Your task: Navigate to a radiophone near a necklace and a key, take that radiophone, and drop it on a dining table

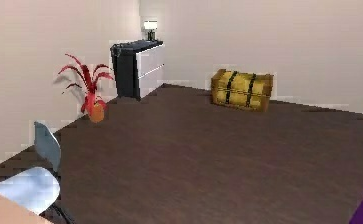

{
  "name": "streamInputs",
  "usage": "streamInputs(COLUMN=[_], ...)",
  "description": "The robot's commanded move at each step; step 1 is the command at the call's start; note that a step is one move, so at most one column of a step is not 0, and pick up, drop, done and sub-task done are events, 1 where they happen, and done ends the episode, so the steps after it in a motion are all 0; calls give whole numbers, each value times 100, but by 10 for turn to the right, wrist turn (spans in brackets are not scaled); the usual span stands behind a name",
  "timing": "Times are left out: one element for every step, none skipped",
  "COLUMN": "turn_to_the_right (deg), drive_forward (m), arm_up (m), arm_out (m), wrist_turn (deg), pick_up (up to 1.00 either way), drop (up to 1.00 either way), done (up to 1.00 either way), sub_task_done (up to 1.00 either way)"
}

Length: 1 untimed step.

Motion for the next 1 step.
streamInputs(turn_to_the_right=[-450], drive_forward=[0], arm_up=[0], arm_out=[0], wrist_turn=[0], pick_up=[0], drop=[0], done=[0], sub_task_done=[0])
